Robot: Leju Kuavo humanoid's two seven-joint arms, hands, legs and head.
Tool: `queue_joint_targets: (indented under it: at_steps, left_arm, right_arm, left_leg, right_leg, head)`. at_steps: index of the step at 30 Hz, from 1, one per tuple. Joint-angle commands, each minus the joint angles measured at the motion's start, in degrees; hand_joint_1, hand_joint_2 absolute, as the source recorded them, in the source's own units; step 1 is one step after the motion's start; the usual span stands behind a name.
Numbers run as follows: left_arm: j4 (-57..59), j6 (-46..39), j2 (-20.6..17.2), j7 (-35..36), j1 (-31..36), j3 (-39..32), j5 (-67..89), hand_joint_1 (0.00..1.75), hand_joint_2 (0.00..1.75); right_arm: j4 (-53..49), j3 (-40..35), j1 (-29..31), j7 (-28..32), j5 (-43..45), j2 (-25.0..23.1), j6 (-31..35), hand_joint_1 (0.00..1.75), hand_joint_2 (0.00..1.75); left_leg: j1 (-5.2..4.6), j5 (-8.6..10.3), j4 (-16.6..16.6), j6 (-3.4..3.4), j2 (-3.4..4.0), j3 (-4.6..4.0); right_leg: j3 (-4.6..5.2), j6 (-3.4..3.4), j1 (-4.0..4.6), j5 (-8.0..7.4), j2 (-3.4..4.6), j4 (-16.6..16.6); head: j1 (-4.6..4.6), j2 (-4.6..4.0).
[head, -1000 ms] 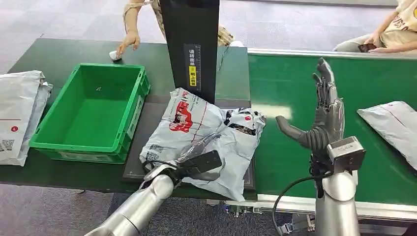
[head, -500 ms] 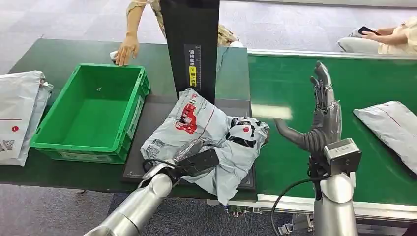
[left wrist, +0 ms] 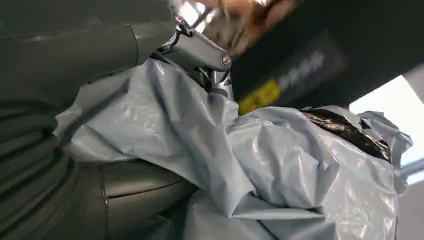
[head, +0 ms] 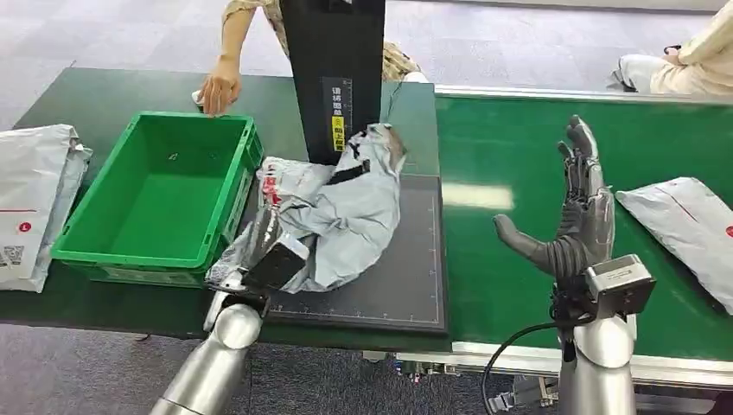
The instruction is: Moved the parcel from conveyor to table for the left to box.
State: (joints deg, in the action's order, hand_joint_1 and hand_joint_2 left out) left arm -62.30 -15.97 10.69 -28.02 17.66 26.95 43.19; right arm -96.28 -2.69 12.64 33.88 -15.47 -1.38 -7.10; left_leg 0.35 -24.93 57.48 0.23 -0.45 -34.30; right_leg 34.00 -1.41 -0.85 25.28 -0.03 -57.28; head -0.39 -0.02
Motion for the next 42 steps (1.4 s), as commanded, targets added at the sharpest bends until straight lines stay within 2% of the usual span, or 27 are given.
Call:
queue_joint_targets:
  at_steps: [1, 2, 9, 15, 19, 29, 33, 34, 42]
  left_arm:
    - [-9.2, -0.3, -3.8, -0.5, -1.1, -2.7, 0.1, 1.75, 1.75]
    - [-10.3, -4.1, -3.4, -1.6, -1.4, -4.1, 0.1, 1.75, 1.75]
    - [-23.6, -9.9, -6.0, -1.6, -3.4, -7.0, 3.1, 1.75, 1.75]
    - [-22.6, -17.7, -6.8, 2.0, -1.9, -9.6, 15.5, 1.75, 1.75]
    - [-20.9, -18.1, -7.4, 3.5, -0.2, -10.6, 17.9, 1.75, 1.75]
    - [-20.8, -18.2, -7.2, 3.4, -0.3, -10.4, 17.9, 1.75, 1.75]
    - [-13.9, -16.0, -8.7, 8.3, 3.3, -11.7, 23.0, 1.75, 1.75]
    - [-10.3, -15.6, -9.1, 9.6, 5.1, -12.4, 23.7, 1.75, 1.75]
    - [20.1, -12.1, -11.3, 22.1, 20.7, -17.0, 33.3, 1.75, 1.75]
  right_arm:
    - [1.7, 0.9, 2.3, -0.4, 0.3, 1.1, -0.1, 0.0, 1.75]
    - [1.8, 0.8, 2.4, -0.4, 0.7, 1.3, -0.1, 0.0, 1.75]
    - [3.3, 0.1, 2.7, -0.7, 2.8, 1.3, 0.0, 0.0, 1.75]
    - [3.0, 0.3, 0.2, 0.7, 3.5, 2.2, 0.7, 0.0, 1.75]
    - [3.0, 0.5, 0.3, 0.8, 3.5, 2.0, 0.6, 0.0, 1.75]
    - [2.9, 0.4, 0.4, 0.8, 3.5, 2.0, 0.6, 0.0, 1.75]
    - [2.8, 0.4, 0.2, 0.8, 3.4, 1.6, 0.1, 0.0, 1.75]
    - [3.0, 0.1, 0.4, 0.8, 3.4, 1.6, -0.1, 0.0, 1.75]
    - [6.5, -1.8, 4.1, 0.9, 2.6, 1.6, -1.2, 0.0, 1.75]
  left_leg:
    - [0.0, -0.03, 0.0, -0.01, 0.09, 0.09]
    - [0.0, -0.02, 0.0, 0.0, 0.07, 0.08]
    - [0.01, -0.07, 0.0, -0.04, 0.21, 0.13]
    - [0.05, -0.06, -0.2, -0.06, 0.13, 0.39]
    - [0.02, -0.01, 0.0, -0.02, 0.03, 0.08]
    - [0.03, -0.06, -0.1, -0.04, 0.08, 0.31]
    - [0.03, -0.04, -0.2, -0.06, 0.04, 0.38]
    - [0.02, 0.01, -0.1, -0.04, -0.02, 0.13]
    - [0.02, 0.08, -0.1, -0.06, 0.07, 0.22]
  right_leg:
    - [-0.08, 0.04, 0.01, 0.01, 0.06, 0.0]
    - [-0.07, 0.03, 0.0, 0.0, 0.04, 0.0]
    - [-0.08, 0.09, 0.02, 0.01, 0.18, 0.0]
    - [-0.37, 0.14, 0.07, 0.04, 0.07, 0.2]
    - [-0.08, 0.06, 0.03, 0.01, 0.0, 0.1]
    - [-0.29, 0.12, 0.04, 0.05, 0.03, 0.1]
    - [-0.37, 0.15, 0.05, 0.05, -0.02, 0.2]
    - [-0.13, 0.08, 0.03, 0.01, -0.04, 0.1]
    - [-0.19, 0.12, 0.04, -0.08, 0.03, 0.1]
  head:
    - [0.0, 0.0]
    - [0.02, 0.0]
    - [0.0, 0.0]
    - [0.0, 0.0]
    - [0.0, 0.0]
    - [0.0, 0.0]
    - [0.0, 0.0]
    - [0.0, 0.0]
    - [0.02, 0.0]
